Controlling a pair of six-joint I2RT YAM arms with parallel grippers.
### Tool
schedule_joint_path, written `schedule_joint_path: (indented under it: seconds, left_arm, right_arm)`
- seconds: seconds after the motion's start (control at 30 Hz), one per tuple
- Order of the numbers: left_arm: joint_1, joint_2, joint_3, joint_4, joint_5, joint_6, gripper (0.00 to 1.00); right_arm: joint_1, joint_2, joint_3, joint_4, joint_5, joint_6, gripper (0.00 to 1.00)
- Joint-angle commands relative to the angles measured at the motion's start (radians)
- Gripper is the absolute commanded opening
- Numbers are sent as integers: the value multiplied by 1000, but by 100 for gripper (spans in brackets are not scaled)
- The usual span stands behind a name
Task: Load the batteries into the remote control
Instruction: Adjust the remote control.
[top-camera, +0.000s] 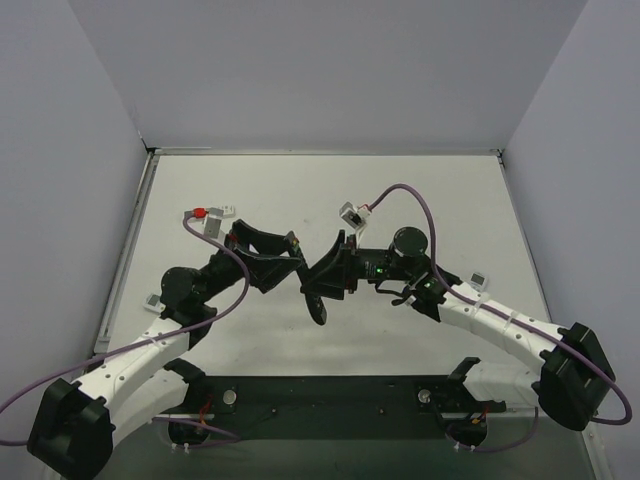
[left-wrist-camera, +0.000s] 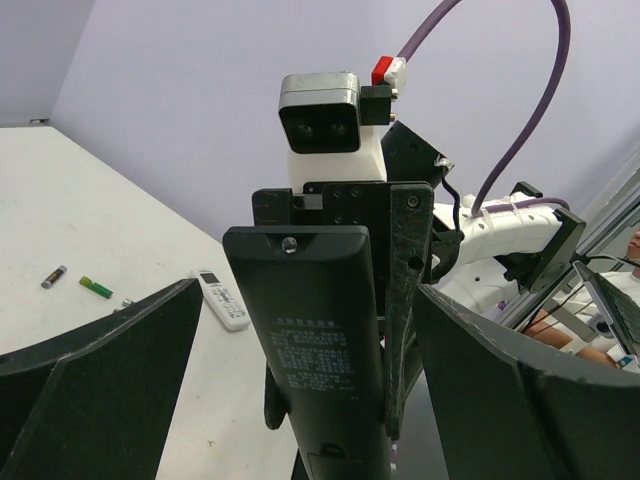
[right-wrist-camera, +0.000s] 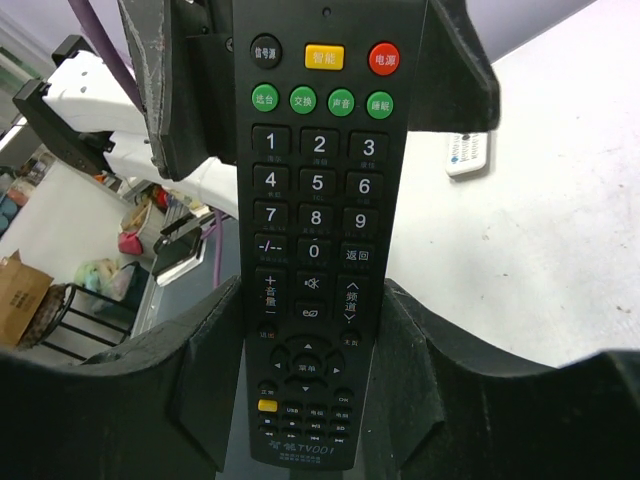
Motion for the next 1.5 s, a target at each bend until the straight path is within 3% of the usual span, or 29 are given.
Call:
schedule_joint_path:
  seconds: [0.0,0.17,0.4,0.57,0.63,0.67,0.7,0.77,0.8,0.93,0.97,1.0,1.27,1.47]
  left_arm:
    - [-19,-1,1,75,-17,-22,97]
    - [-39,-19,-18,90,-26,-45,93]
    - [-50,-33,-40,87,-9,-66,70]
    - [-50,-83,-56,43,-52,-56,34]
    - [-50,-111,-38,-75,-77,-7,25]
    - [-50,-123,-28,-130,-89,12,15]
    - [-50,-148,-21,-185,-130,30,10]
    - [-50,-169,-2,-333,-175,75,0]
    - [-50,-188,2,-377,-230,82,0]
    - [-50,-222,45,-644,-373,93,0]
    - [-50,-225,71,-689,-429,92,0]
    - [-50,-228,82,-722,-454,92,0]
    - [-50,-206,168,-1026,-696,14,0]
    - [-48,-199,183,-1086,-792,-62,0]
  right_arm:
    - [29,6,22,147,-50,1,0]
    - [38,25,30,161,-70,9,0]
    - [43,46,27,191,-78,27,0]
    - [43,55,25,171,-72,11,1]
    - [43,57,28,135,-61,-17,6]
    - [41,55,30,118,-55,-28,12]
    - [41,55,32,102,-49,-48,25]
    - [43,52,32,61,-35,-72,40]
    - [41,40,32,40,-17,-86,52]
    - [43,-12,27,-133,147,-221,73]
    - [44,-23,19,-154,181,-239,83]
    - [51,-44,16,-174,212,-262,84]
    - [173,-67,2,-289,606,-425,84]
    - [228,6,15,-266,689,-450,77]
